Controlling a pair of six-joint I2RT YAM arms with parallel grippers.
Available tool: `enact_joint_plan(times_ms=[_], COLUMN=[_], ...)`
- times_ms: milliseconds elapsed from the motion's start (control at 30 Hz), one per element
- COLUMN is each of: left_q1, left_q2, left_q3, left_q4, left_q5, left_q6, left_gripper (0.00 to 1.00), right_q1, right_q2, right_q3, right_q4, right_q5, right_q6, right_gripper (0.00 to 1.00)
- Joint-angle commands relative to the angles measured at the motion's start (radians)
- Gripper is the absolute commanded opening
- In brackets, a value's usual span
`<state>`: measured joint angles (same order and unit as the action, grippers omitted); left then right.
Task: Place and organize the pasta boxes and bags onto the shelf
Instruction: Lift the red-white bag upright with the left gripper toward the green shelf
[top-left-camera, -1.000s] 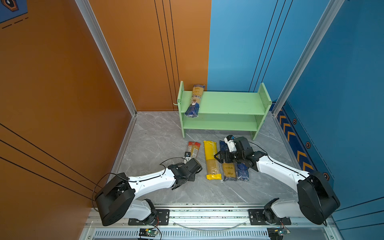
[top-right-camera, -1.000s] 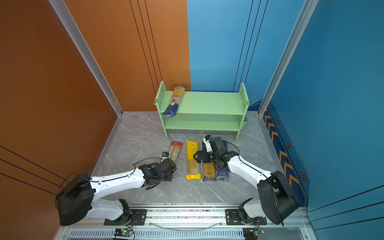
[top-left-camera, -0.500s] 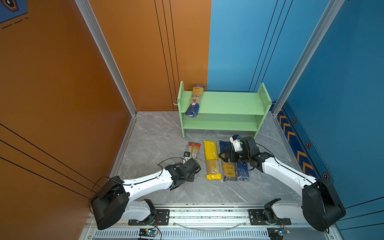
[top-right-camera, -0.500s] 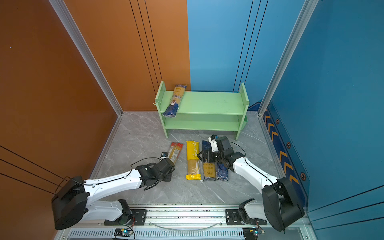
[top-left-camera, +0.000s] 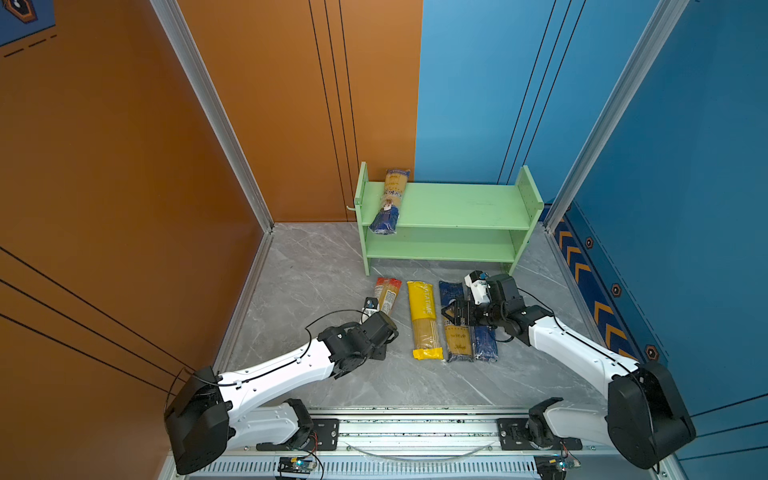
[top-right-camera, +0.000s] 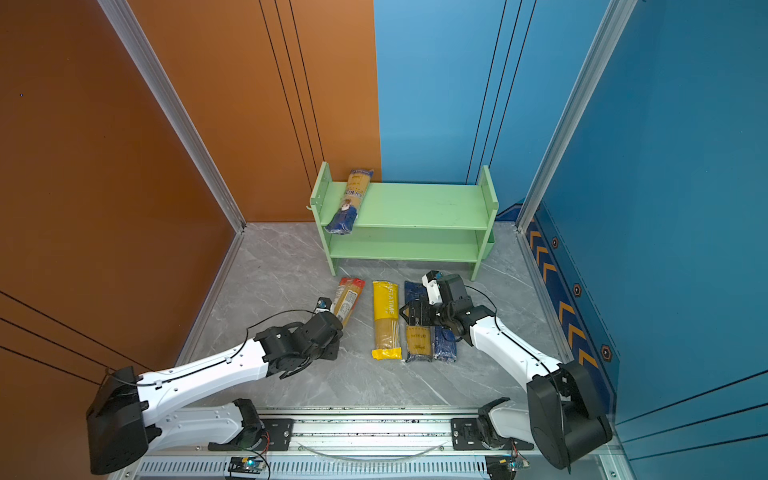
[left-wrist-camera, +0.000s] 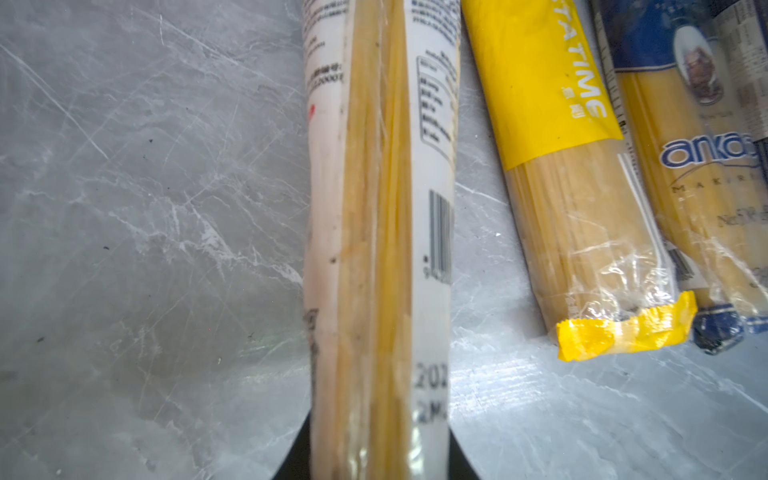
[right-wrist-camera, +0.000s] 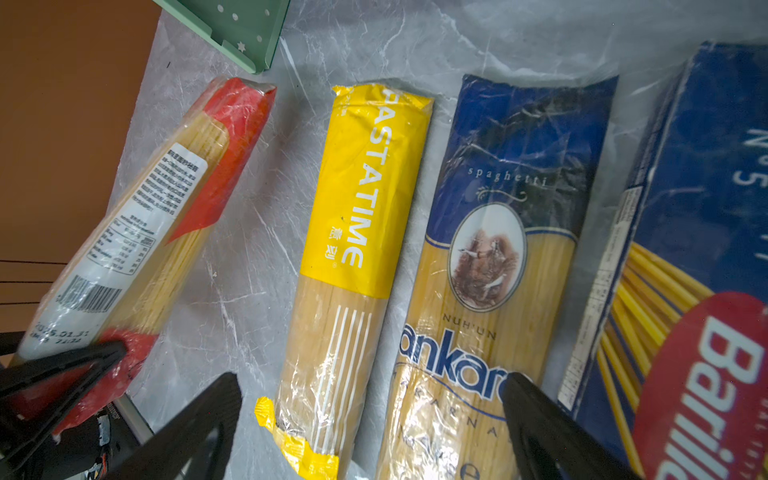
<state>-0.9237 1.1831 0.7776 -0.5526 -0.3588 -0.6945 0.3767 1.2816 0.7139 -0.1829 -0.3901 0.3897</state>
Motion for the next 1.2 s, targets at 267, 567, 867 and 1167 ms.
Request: enact_joint_plan(times_ms=[267,567,867,1167], left_q1=[-0.057,-0.075,-0.086,-0.095], left_q2=[-0.082,-0.125,-0.143,-0.139], left_q3=[0.199,0.282,0.335,0.368], left_q4=[-0.043,-0.034,0.042,0.179], left_q5=[-0.008,0.062,0.096,0.139], left_q6=[0.078,0.107,0.128,0.14], left_gripper=[0.0,0.0,0.0,0.0], right_q1=[-0.039,-0.068,-0.078,-0.077], right_q2=[-0.03,-0.046,-0.057,-0.063], right_q3=[-0.029,-0.045,-0.06,-0.074], right_q4=[-0.027,-0.029,-0.029,-0.024], right_q5=[-0.01,-0.003,0.0,0.005], right_q6=[-0.013,-0.005,0.001,0.008], right_gripper=[0.96,0.96,0.96,0.96])
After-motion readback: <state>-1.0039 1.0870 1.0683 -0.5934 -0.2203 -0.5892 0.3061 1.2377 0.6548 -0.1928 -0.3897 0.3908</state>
